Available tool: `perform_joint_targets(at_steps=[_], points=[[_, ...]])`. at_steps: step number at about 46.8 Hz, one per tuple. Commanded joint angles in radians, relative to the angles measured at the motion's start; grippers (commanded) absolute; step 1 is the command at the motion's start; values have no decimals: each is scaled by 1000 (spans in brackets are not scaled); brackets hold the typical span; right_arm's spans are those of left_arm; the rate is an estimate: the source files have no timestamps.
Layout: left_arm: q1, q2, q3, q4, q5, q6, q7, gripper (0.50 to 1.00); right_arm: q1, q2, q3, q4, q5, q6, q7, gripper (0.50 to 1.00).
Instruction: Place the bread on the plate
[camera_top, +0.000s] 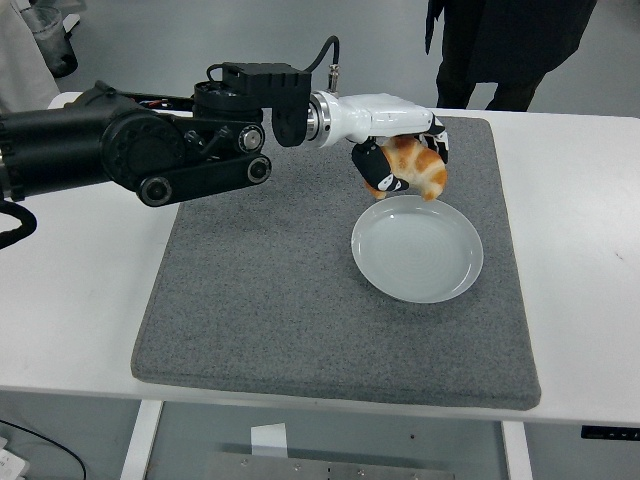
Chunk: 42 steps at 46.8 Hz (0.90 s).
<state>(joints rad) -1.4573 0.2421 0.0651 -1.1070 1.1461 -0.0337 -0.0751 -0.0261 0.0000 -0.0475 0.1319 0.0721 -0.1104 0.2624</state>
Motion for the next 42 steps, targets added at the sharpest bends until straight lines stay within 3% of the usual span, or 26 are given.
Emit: perform_joint_targets(at_steps=[1, 42], points=[[15, -10, 1, 13, 1, 0, 0, 500, 0, 0, 0, 0, 0, 0, 0, 932], [144, -152, 1, 168, 106, 8, 0, 500, 0, 0, 0, 0, 0, 0, 0, 932]])
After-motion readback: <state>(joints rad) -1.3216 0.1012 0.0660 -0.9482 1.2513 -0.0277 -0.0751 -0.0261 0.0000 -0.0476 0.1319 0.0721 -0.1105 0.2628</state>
